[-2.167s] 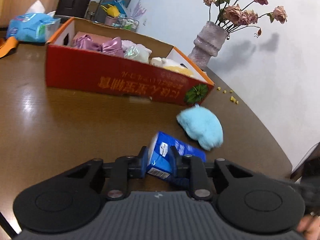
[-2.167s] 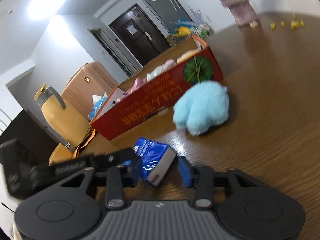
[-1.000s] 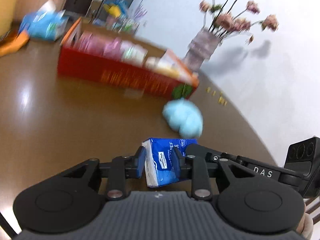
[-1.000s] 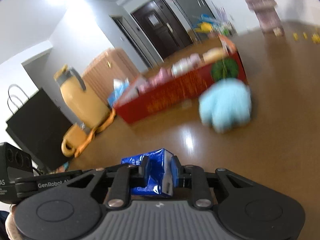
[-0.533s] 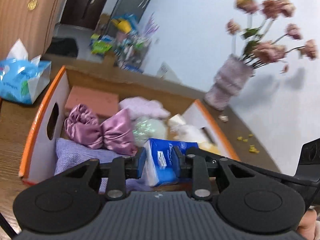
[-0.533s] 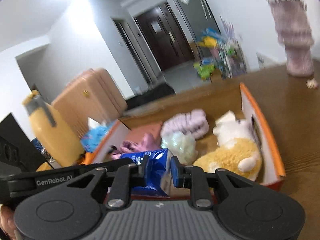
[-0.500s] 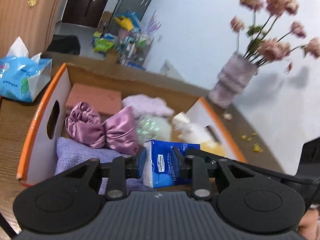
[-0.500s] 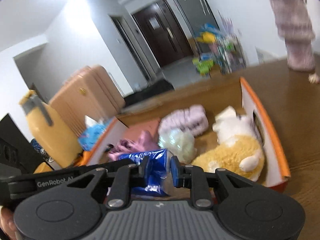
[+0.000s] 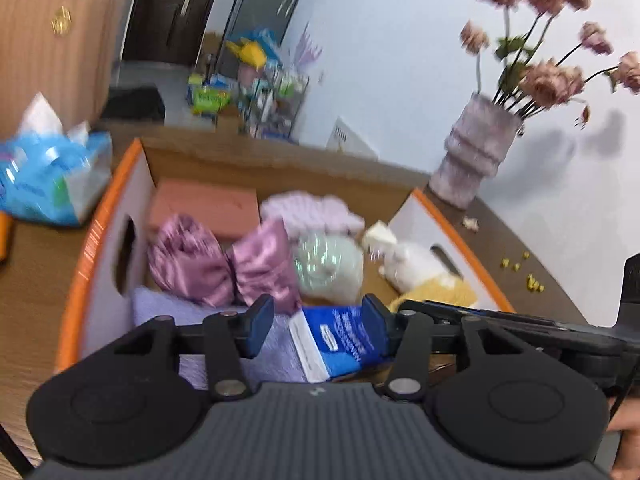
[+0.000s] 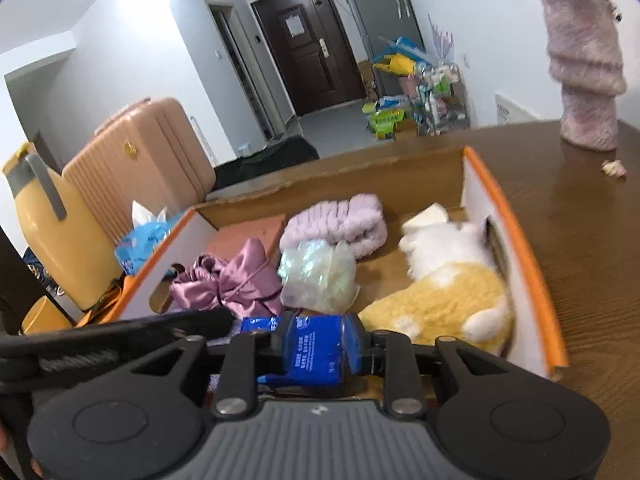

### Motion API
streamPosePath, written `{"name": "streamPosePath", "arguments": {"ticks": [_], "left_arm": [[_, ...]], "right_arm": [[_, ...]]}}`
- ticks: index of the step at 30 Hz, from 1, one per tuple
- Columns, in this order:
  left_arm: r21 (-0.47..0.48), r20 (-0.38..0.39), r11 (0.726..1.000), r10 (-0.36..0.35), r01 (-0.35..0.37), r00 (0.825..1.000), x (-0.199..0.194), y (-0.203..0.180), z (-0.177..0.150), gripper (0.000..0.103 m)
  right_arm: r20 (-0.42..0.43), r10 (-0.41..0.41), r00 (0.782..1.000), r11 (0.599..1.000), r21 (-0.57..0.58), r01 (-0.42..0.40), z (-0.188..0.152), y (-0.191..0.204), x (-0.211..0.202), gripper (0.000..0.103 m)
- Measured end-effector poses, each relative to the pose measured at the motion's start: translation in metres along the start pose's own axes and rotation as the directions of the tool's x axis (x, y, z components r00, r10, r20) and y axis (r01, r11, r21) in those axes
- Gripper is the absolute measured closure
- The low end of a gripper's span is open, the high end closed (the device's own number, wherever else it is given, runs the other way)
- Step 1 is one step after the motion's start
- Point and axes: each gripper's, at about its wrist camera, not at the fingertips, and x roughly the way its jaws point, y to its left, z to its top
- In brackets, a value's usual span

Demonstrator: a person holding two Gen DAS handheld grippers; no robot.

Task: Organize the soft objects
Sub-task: 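Move both grippers back down to the light-blue plush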

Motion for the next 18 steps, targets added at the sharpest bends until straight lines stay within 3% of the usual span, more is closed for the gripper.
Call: {"name": "streamPosePath", "arguments": {"ticks": [4, 7, 10, 12, 15, 18], "left_arm": [[0.043, 0.084, 0.997, 0.065, -0.068, 0.994, -0.043, -0.003, 0.007, 0.041], [0.085, 0.161, 0.985, 0.132, -0.148, 0.978, -0.079, -0.005, 0.005, 0.033], [0.108, 0.254, 0.964, 0.21, -0.243, 0.944, -0.112, -0.009, -0.008, 0.019], [0.106, 0.327, 0.945, 0.262, -0.311, 0.908, -0.13, -0.013, -0.019, 0.005], [0.101, 0.419, 0.923, 0.299, -0.371, 0.857, -0.152, -0.022, -0.038, 0.001], [0.114, 0.449, 0.916, 0.298, -0.385, 0.843, -0.169, -0.032, -0.05, 0.0]], "right_arm": [[0.06, -0.01, 0.998, 1.0, -0.022, 0.011, 0.008, 0.002, -0.04, 0.071], [0.121, -0.037, 0.992, 0.997, -0.068, 0.046, 0.012, 0.007, -0.075, 0.061], [0.208, -0.071, 0.976, 0.986, -0.131, 0.1, 0.005, 0.017, -0.111, 0.036], [0.306, -0.107, 0.946, 0.968, -0.186, 0.17, -0.007, 0.025, -0.134, 0.009], [0.453, -0.143, 0.88, 0.918, -0.272, 0.289, -0.03, 0.041, -0.159, 0.004], [0.495, -0.155, 0.855, 0.886, -0.312, 0.342, -0.044, 0.052, -0.172, 0.004]]}}
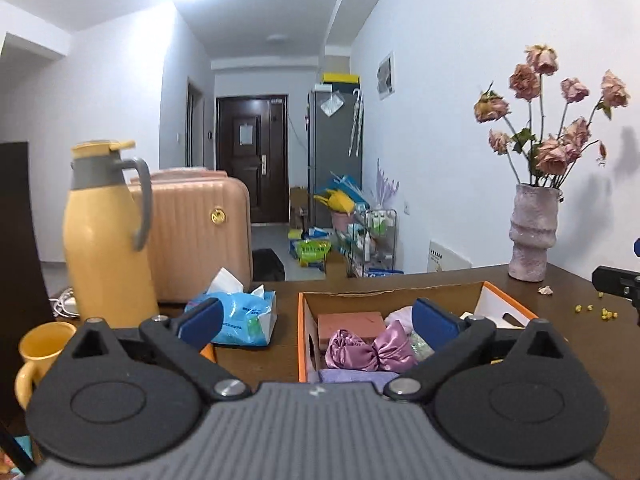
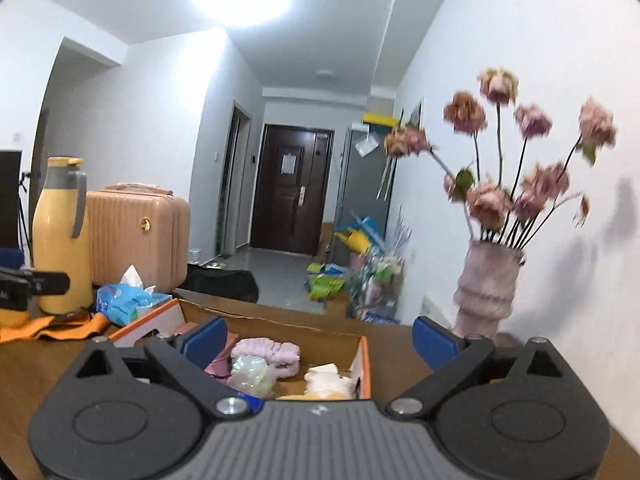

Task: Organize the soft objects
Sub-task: 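Move both grippers back down to the light-blue plush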

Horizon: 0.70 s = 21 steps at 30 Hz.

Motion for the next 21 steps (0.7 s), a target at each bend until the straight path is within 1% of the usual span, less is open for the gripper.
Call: {"name": "streamPosePath", "arguments": {"ticks": [4, 9, 12, 14, 17, 19, 21], "left_arm": [[-0.004, 0.032, 1.0, -0.021, 0.021, 0.999, -0.028, -0.001, 0.0, 0.0], [-0.024, 0.05, 0.999, -0.032, 0.033, 0.998, -0.053, -0.002, 0.0, 0.0], [-0.04, 0.052, 0.999, -0.031, 0.034, 0.998, -0.07, -0.001, -0.01, 0.0], [-0.045, 0.048, 0.999, -0.027, 0.029, 0.998, -0.082, 0.0, -0.024, 0.0], [-0.037, -0.002, 0.999, -0.017, 0.017, 1.0, -0.098, -0.002, -0.049, 0.0], [-0.048, -0.031, 0.999, -0.023, 0.022, 0.999, -0.113, -0.002, -0.065, 0.0], [-0.063, -0.064, 0.997, -0.046, 0.042, 0.997, -0.128, -0.002, -0.083, 0.0]], "right_arm": [[0.042, 0.012, 0.999, 1.0, 0.012, -0.013, 0.003, 0.004, -0.025, 0.003], [0.076, 0.012, 0.997, 1.0, 0.014, -0.013, 0.007, 0.009, -0.055, 0.002], [0.083, 0.014, 0.996, 0.999, 0.037, -0.017, 0.001, 0.01, -0.074, 0.002], [0.08, 0.02, 0.997, 0.998, 0.053, -0.024, -0.009, 0.011, -0.087, 0.001], [0.048, 0.037, 0.998, 0.997, 0.071, -0.041, -0.035, 0.014, -0.11, 0.001], [0.023, 0.057, 0.998, 0.993, 0.1, -0.059, -0.055, 0.015, -0.126, 0.001], [-0.011, 0.075, 0.997, 0.988, 0.134, -0.073, -0.075, 0.017, -0.142, 0.001]]}}
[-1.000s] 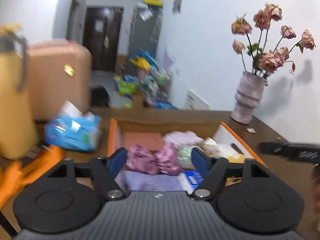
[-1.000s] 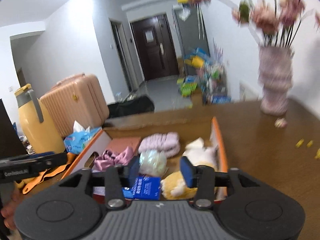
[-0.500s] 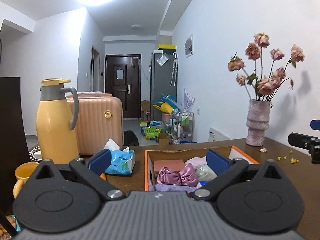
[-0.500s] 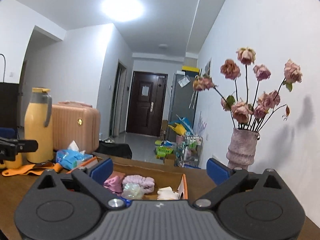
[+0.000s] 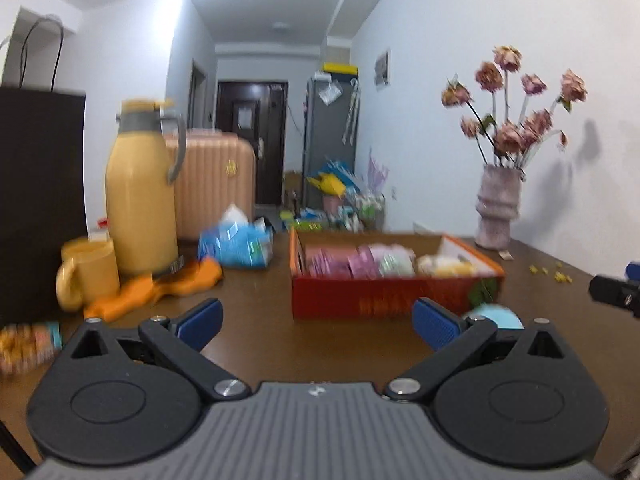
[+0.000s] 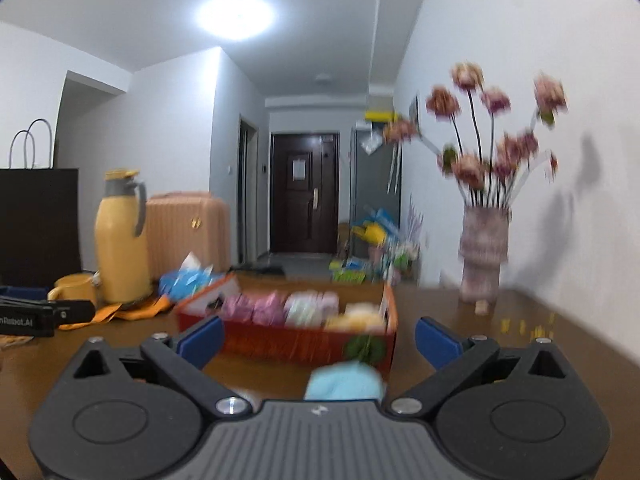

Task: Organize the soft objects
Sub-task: 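Move both grippers back down to the light-blue plush, then close both grippers on the light-blue plush and lift it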

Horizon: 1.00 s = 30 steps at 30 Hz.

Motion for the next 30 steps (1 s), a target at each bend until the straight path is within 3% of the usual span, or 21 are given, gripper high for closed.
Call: {"name": "streamPosePath", "arguments": {"ticks": [3, 7, 12, 19, 21, 25, 27, 30], "left_arm": [[0.019, -0.087, 1.0, -0.022, 0.024, 0.996, -0.007, -0.002, -0.024, 0.0], [0.034, -0.199, 0.998, -0.053, 0.061, 0.979, -0.002, -0.006, -0.043, 0.0], [0.012, -0.247, 0.997, -0.069, 0.074, 0.967, 0.023, -0.012, -0.04, 0.0], [0.023, -0.301, 0.99, -0.126, 0.139, 0.945, 0.087, -0.048, -0.025, 0.0], [-0.007, -0.327, 0.984, -0.172, 0.18, 0.929, 0.111, -0.059, -0.018, 0.0], [-0.121, -0.393, 0.956, -0.293, 0.267, 0.872, 0.164, -0.078, -0.002, 0.004], [-0.167, -0.409, 0.939, -0.342, 0.299, 0.846, 0.189, -0.088, 0.002, 0.017], [-0.234, -0.432, 0.906, -0.422, 0.353, 0.797, 0.222, -0.1, 0.003, 0.027]], "right_arm": [[-0.092, 0.02, 0.996, 0.998, 0.068, -0.013, -0.031, -0.001, -0.018, 0.001], [-0.23, 0.042, 0.972, 0.986, 0.166, -0.003, -0.06, -0.01, -0.025, 0.001], [-0.248, 0.025, 0.968, 0.973, 0.227, 0.033, -0.061, -0.028, -0.013, 0.007], [-0.296, 0.029, 0.955, 0.959, 0.277, 0.057, -0.053, -0.059, 0.044, 0.019], [-0.3, 0.043, 0.953, 0.954, 0.295, 0.05, -0.05, -0.066, 0.063, 0.023], [-0.306, 0.081, 0.949, 0.945, 0.326, 0.025, -0.042, -0.081, 0.108, 0.029], [-0.31, 0.094, 0.946, 0.937, 0.347, 0.021, -0.039, -0.087, 0.129, 0.034], [-0.316, 0.115, 0.942, 0.923, 0.385, 0.017, -0.037, -0.093, 0.158, 0.045]]}}
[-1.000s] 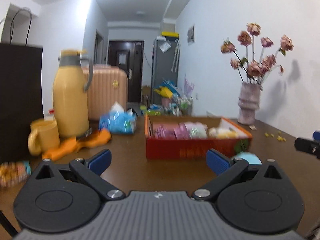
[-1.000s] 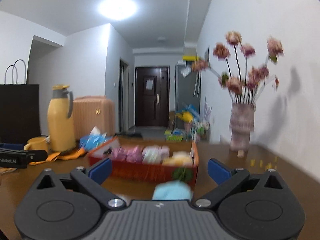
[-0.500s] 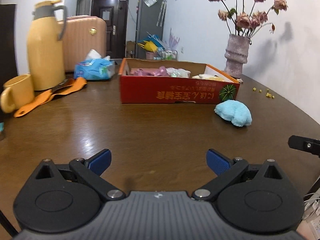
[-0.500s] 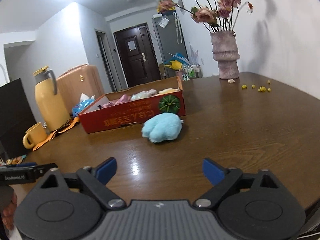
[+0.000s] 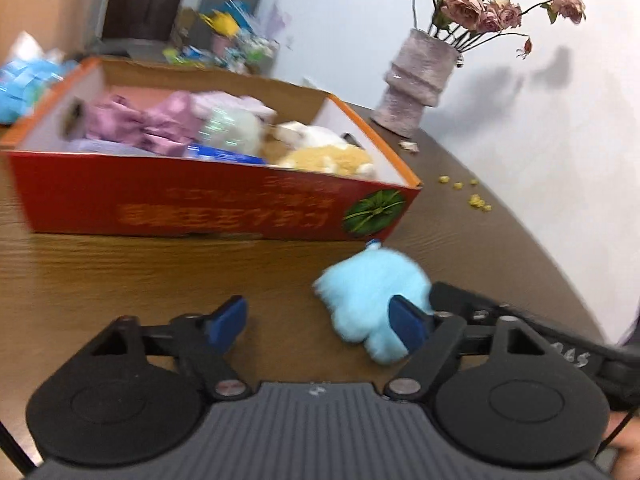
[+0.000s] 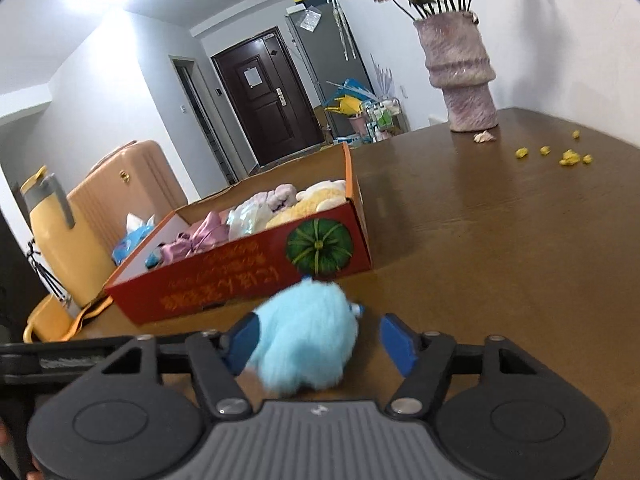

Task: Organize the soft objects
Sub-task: 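Close both grippers on the light-blue plush and lift it, then carry the light-blue plush into the red box and open both grippers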

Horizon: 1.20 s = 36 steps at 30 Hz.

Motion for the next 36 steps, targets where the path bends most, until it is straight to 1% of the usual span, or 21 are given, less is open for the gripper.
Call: {"name": "streamPosePath", "arguments": {"ticks": [1, 2, 3, 4, 5, 6, 7, 9, 12, 14, 16, 19, 24, 29, 33, 36], "left_arm": [[-0.017, -0.016, 1.0, -0.019, 0.019, 1.0, 0.008, 0.002, 0.004, 0.03], [-0.037, -0.03, 0.998, -0.043, 0.041, 0.999, 0.015, 0.003, 0.007, 0.038], [-0.056, -0.043, 0.996, -0.072, 0.07, 0.996, 0.021, 0.006, 0.009, 0.044], [-0.076, -0.062, 0.992, -0.101, 0.096, 0.993, 0.027, 0.007, 0.011, 0.046], [-0.093, -0.079, 0.989, -0.125, 0.118, 0.989, 0.03, 0.009, 0.011, 0.054], [-0.1, -0.094, 0.986, -0.14, 0.131, 0.986, 0.033, 0.009, 0.01, 0.061], [-0.098, -0.104, 0.985, -0.152, 0.142, 0.983, 0.035, 0.009, 0.009, 0.064], [-0.089, -0.099, 0.984, -0.164, 0.155, 0.982, 0.036, 0.007, 0.007, 0.073], [-0.09, -0.093, 0.985, -0.156, 0.148, 0.983, 0.031, 0.004, 0.006, 0.073], [-0.084, -0.076, 0.984, -0.163, 0.157, 0.984, 0.021, 0.002, 0.003, 0.073], [-0.076, -0.049, 0.982, -0.177, 0.173, 0.983, 0.006, 0.0, -0.001, 0.074], [-0.093, -0.023, 0.977, -0.195, 0.192, 0.981, -0.017, -0.002, -0.01, 0.074], [-0.066, 0.012, 0.979, -0.193, 0.193, 0.981, -0.06, -0.012, -0.027, 0.074], [-0.048, 0.057, 0.976, -0.21, 0.212, 0.976, -0.098, -0.018, -0.041, 0.074], [-0.048, 0.081, 0.971, -0.231, 0.235, 0.97, -0.111, -0.021, -0.044, 0.074], [-0.044, 0.1, 0.966, -0.249, 0.254, 0.963, -0.111, -0.023, -0.034, 0.074]], "right_arm": [[-0.007, 0.007, 1.0, 1.0, 0.015, -0.007, 0.003, -0.002, 0.006, 0.049], [-0.015, 0.013, 1.0, 0.999, 0.033, -0.013, 0.005, -0.004, 0.012, 0.053], [-0.025, 0.027, 0.999, 0.998, 0.056, -0.026, 0.007, -0.007, 0.017, 0.055], [-0.037, 0.041, 0.998, 0.996, 0.077, -0.038, 0.008, -0.011, 0.022, 0.056], [-0.05, 0.051, 0.997, 0.994, 0.096, -0.046, 0.008, -0.013, 0.027, 0.058], [-0.064, 0.061, 0.996, 0.992, 0.115, -0.054, 0.007, -0.016, 0.031, 0.062], [-0.075, 0.067, 0.995, 0.99, 0.128, -0.057, 0.005, -0.018, 0.035, 0.064], [-0.068, 0.078, 0.995, 0.988, 0.142, -0.068, -0.001, -0.02, 0.036, 0.066], [-0.06, 0.088, 0.994, 0.986, 0.146, -0.078, -0.003, -0.019, 0.034, 0.068], [-0.052, 0.093, 0.994, 0.986, 0.145, -0.084, -0.003, -0.015, 0.028, 0.068], [-0.029, 0.101, 0.994, 0.987, 0.13, -0.097, -0.002, -0.009, 0.014, 0.069], [-0.005, 0.107, 0.994, 0.988, 0.11, -0.106, -0.003, 0.002, -0.007, 0.069], [0.019, 0.124, 0.992, 0.988, 0.096, -0.125, -0.015, 0.02, -0.045, 0.069], [0.061, 0.139, 0.988, 0.987, 0.076, -0.144, -0.029, 0.039, -0.081, 0.069], [0.085, 0.132, 0.988, 0.989, 0.06, -0.137, -0.031, 0.048, -0.099, 0.069], [0.107, 0.119, 0.987, 0.992, 0.037, -0.124, -0.024, 0.054, -0.105, 0.069]]}}
